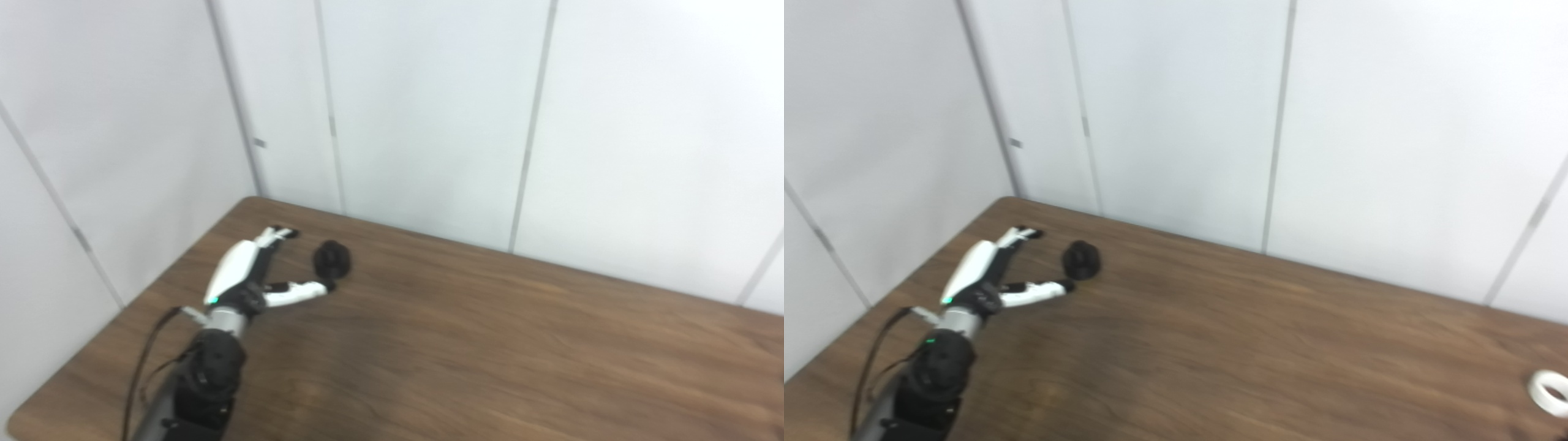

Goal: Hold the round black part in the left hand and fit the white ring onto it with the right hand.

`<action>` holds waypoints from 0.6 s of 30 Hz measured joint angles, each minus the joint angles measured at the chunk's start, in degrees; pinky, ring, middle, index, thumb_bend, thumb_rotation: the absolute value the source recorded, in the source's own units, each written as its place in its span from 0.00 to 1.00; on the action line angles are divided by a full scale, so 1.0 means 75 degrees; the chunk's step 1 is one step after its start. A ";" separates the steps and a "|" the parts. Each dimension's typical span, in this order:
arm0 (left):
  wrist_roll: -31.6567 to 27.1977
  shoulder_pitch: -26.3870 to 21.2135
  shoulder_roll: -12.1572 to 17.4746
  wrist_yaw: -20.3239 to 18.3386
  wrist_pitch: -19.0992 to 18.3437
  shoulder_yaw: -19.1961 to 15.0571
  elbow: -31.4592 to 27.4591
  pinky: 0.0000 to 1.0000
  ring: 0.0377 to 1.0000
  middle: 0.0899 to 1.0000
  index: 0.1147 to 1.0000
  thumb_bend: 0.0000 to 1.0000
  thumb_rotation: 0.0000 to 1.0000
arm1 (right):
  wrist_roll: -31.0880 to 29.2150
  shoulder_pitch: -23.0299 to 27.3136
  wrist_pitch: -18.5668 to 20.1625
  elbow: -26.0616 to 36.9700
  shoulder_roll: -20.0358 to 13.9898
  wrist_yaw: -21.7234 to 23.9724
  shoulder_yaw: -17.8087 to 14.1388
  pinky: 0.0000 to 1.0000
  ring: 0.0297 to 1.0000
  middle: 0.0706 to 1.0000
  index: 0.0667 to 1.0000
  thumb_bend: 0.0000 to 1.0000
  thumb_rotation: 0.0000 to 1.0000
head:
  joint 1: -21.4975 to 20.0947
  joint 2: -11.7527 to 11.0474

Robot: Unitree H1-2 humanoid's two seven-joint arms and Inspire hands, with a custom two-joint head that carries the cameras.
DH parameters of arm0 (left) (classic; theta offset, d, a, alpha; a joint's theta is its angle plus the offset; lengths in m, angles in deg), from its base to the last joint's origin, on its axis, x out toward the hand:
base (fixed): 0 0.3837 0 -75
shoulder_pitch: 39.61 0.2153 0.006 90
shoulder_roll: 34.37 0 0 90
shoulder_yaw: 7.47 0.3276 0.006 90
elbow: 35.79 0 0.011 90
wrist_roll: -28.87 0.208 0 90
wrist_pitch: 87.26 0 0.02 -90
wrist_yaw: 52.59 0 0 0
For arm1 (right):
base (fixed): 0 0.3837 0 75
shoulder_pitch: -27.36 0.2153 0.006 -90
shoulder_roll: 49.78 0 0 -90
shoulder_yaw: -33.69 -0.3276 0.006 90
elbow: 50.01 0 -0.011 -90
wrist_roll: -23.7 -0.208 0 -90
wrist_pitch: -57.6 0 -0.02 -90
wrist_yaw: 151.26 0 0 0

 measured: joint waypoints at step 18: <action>0.0705 -0.0369 -0.0218 0.0178 -0.0102 0.0188 0.0716 1.00 1.00 1.00 0.89 1.00 0.46 | -0.0174 0.0254 -0.0028 -0.0445 -0.0230 0.0086 -0.0144 0.94 1.00 1.00 1.00 0.62 0.72 | 0.0679 -0.0222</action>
